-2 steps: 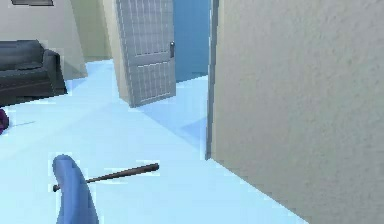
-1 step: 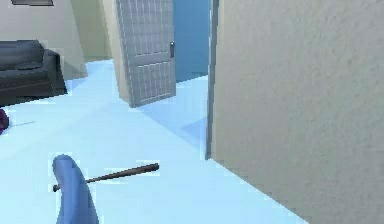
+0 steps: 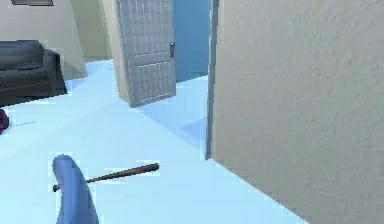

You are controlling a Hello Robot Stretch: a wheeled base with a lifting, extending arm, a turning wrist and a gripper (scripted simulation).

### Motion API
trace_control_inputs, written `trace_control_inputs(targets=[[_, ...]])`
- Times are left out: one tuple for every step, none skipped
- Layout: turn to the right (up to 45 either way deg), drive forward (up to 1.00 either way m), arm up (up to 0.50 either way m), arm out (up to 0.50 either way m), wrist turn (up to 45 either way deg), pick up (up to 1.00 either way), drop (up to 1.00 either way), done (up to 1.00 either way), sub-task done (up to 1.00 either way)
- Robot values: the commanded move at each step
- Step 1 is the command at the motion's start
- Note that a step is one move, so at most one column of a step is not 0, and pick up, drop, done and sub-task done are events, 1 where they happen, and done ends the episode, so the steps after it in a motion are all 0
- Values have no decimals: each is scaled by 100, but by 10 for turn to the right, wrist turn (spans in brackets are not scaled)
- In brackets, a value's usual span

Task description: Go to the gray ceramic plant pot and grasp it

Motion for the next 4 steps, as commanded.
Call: trace_control_inputs(targets=[[150,0,0,0,0,0,0,0,0],[0,40,0,0,0,0,0,0,0],[-390,0,0,0,0,0,0,0,0],[0,85,0,0,0,0,0,0,0]])
